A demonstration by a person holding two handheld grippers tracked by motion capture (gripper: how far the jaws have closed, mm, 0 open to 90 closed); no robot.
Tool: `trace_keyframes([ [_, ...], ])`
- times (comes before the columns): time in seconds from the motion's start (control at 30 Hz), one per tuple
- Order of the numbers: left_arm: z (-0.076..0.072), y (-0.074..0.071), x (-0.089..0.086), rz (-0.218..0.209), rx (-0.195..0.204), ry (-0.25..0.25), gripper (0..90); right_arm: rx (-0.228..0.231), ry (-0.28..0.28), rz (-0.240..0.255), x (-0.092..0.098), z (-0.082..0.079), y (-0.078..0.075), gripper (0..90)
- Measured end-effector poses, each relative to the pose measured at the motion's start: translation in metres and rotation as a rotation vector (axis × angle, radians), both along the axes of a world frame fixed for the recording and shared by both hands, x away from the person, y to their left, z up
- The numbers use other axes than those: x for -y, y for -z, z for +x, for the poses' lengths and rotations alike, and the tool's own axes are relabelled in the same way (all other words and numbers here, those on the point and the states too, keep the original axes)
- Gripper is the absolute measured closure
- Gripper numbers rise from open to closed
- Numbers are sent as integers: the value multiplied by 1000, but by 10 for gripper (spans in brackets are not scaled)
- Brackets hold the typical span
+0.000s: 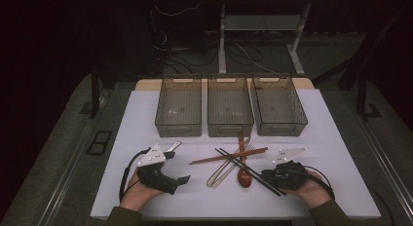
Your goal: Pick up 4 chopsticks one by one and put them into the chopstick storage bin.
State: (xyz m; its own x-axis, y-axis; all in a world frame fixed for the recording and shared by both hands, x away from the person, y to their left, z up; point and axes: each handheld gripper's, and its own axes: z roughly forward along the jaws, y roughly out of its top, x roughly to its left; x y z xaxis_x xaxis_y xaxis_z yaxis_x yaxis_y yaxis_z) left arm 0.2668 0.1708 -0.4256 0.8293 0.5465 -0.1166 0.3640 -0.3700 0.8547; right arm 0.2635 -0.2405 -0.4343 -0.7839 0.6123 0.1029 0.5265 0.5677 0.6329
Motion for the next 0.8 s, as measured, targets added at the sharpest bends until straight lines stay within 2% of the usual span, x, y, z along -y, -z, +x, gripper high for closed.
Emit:
trace_keyframes([
  [0.37, 0, 0, 0, -2, -2, -1, 0, -12, -10, -22, 1, 2, 5, 809],
  [0.8, 0, 1, 1, 7, -3, 4, 0, 12, -38, -52, 0, 1, 7, 834],
])
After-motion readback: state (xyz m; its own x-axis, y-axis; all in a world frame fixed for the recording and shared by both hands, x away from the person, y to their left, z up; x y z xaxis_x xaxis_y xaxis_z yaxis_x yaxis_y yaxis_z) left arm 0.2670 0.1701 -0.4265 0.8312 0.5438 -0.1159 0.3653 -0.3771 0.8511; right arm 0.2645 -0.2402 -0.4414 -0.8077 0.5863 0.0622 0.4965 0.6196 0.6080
